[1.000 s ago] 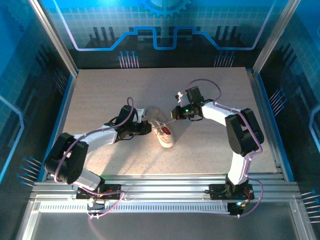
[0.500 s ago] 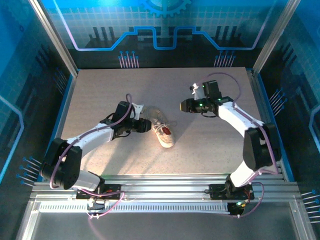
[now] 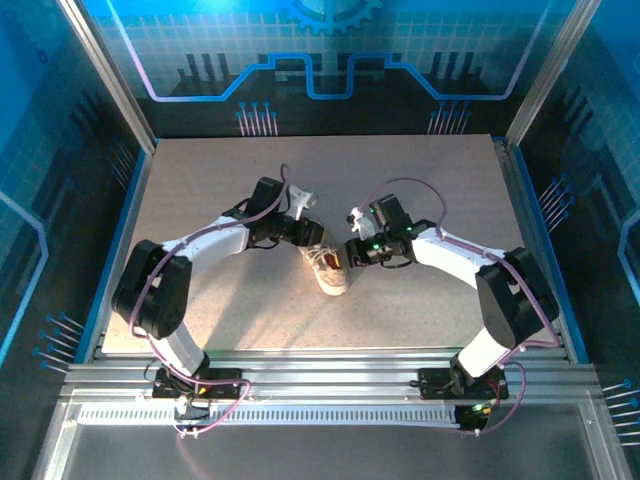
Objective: Tie the shoes
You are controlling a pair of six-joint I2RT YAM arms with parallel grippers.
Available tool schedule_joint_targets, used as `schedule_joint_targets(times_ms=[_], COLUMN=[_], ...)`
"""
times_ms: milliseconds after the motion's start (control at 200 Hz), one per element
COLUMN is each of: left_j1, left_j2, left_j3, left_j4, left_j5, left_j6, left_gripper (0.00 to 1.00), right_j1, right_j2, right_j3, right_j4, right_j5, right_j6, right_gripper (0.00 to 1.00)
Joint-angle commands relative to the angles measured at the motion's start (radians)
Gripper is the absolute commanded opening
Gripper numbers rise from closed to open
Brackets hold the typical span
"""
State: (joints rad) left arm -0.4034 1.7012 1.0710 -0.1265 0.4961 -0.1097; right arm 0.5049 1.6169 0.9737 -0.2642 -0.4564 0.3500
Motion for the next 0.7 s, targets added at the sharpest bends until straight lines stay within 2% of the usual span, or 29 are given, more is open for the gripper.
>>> schedule_joint_targets(times_ms=[0,210,390,490,590,695], left_j1=[-0.007,-0.007,-0.008,-0.007,-0.005,0.002], left_j2=[0.034,0.072,0.093,0.104,0.124,0.139], left_j3=[0.045,0.052,0.070,0.080,0.095,0.094], left_j4=[-0.007,0.008,0.011,0.010,-0.010,-0.018], left_j5=[0.067,0.080,0.085,0.087,0.082,0.074], left_j6=[-0.030,-0.052,-0.056,-0.056,-0.057,-0.071], left_gripper=[0.34,0.34,0.34,0.34,0.34,0.34], right_j1=[0.007,0.009,0.010,0.009,0.005,-0.004], right_j2=[0.029,0.084,0.110,0.117,0.106,0.083], right_j3=[0.028,0.076,0.099,0.109,0.098,0.077], right_j4=[0.000,-0.030,-0.026,-0.029,-0.019,0.004], right_j5=[-0.005,0.003,-0.005,0.006,0.031,0.033], right_j6=[-0.020,-0.054,-0.060,-0.060,-0.045,-0.029], right_gripper=[0.39,0.39,0.34,0.25,0.10,0.04])
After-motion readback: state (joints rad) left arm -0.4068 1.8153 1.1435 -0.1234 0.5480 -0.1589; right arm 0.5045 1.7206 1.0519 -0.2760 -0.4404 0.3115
